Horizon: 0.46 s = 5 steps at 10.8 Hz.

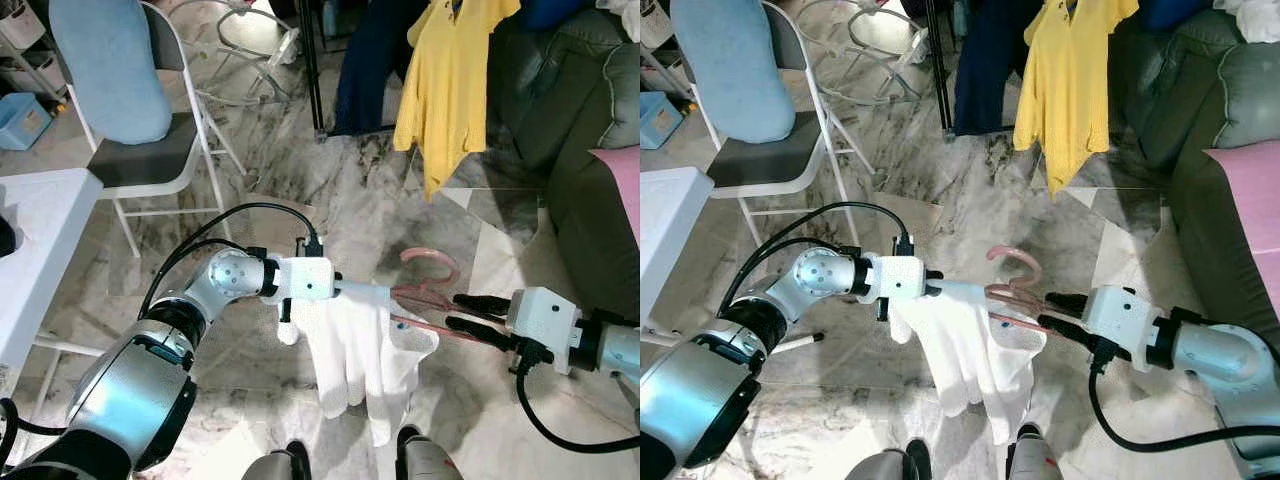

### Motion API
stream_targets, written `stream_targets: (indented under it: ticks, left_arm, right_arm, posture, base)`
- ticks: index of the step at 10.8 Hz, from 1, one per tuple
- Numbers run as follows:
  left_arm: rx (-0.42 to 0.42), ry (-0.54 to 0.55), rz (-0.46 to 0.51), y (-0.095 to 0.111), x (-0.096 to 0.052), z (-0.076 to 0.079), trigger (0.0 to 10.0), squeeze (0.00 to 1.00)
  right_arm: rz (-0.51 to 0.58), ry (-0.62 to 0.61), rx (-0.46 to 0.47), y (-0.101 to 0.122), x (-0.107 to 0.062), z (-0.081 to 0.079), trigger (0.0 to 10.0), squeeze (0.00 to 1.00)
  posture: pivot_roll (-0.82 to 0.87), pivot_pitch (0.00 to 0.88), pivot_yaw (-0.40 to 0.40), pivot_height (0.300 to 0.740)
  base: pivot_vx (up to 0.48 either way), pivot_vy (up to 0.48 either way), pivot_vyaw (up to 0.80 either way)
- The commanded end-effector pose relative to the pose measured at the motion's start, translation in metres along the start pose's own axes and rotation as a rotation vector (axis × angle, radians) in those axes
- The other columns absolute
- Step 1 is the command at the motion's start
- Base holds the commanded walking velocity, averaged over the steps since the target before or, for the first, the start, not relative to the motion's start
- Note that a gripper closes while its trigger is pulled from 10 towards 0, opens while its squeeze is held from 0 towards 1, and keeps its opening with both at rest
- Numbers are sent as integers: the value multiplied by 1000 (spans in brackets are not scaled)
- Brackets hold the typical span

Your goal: Hang hanger

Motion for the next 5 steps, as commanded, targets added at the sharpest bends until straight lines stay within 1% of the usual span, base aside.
stream_targets:
  ticks: [1, 2, 5]
  left_arm:
    - [-49, 39, -26, -13, -11, -1, 0, 0]
    - [-65, 75, -76, -24, -20, -5, 0, 0]
    - [-105, 144, -123, -38, -33, -10, 0, 0]
  right_arm:
    - [-7, 31, -12, 1, 1, -2, 10000, 1000]
    - [-10, 7, -17, 2, -2, 4, 10000, 1000]
    - [-33, -63, -42, 0, -9, 19, 10000, 1000]
  posture:
    - [-252, 222, 182, 740]
    - [-250, 219, 182, 740]
    - [-240, 211, 180, 740]
  base:
    - [0, 0, 0]
    - [0, 0, 0]
    - [0, 0, 0]
Point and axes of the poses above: a point about 5 cm out from each wrist's last joint towards the gripper, its own x axis pointing out of the wrist towards the gripper, its own y axis along the axis of the wrist's last joint, z = x × y, the point moved 4 cm from there along x, pointing out of the wrist towards the gripper, and after that the axes turned 2 degrees about -x, right-handed, at the moved point
